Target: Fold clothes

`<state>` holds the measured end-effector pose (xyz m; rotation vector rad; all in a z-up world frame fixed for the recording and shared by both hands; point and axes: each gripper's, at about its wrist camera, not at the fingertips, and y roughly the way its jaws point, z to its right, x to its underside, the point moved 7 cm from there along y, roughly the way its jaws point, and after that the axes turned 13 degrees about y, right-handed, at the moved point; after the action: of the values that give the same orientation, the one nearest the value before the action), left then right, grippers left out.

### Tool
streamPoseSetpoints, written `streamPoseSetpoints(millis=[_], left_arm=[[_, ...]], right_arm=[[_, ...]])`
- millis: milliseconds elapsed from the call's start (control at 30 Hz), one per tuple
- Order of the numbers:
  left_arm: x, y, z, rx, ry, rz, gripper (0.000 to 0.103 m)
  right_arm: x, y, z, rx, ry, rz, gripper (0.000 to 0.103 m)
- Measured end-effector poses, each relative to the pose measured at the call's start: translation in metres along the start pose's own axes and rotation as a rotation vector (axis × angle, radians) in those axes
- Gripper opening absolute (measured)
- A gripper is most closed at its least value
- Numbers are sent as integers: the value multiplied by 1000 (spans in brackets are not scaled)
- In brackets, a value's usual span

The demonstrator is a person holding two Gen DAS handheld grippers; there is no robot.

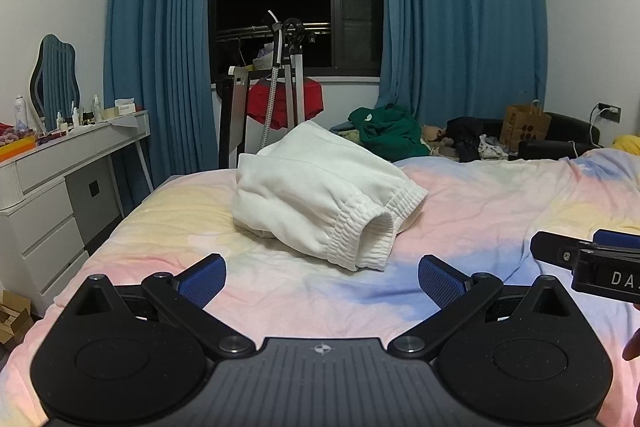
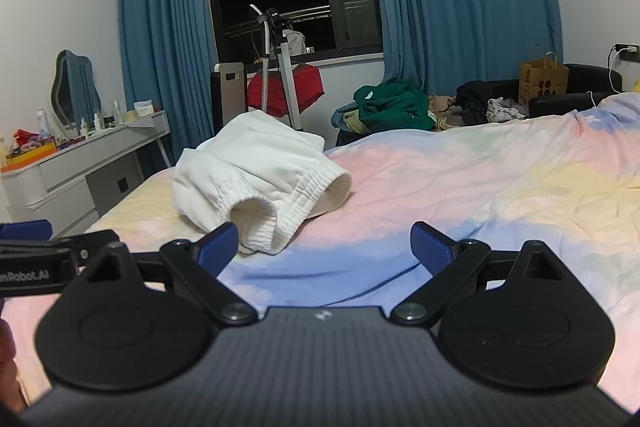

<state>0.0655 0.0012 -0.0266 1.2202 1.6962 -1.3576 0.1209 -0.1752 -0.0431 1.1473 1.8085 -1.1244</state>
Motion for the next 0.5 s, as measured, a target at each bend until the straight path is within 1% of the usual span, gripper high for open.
streamPoseSetpoints(millis=[33,67,100,167,300,500], left_arm=[[0,0,0,-4,2,-3,103],[4,-5,-5,8,-29,24,103],[2,-5,-2,1,-9,9,103],[2,-7,3,-3,4,4,103],[1,-1,0,6,-10,-15,103],[3,-3,0,8,-13,-19,103]], right_arm=[[0,0,0,2,3,-5,94],[0,0,1,3,5,-9,94],[-1,0,1,3,4,-7,94],[1,1,2,4,1,-3,94],[13,6,0,7,-2,2,94],[4,4,0,1,2,-2,94]])
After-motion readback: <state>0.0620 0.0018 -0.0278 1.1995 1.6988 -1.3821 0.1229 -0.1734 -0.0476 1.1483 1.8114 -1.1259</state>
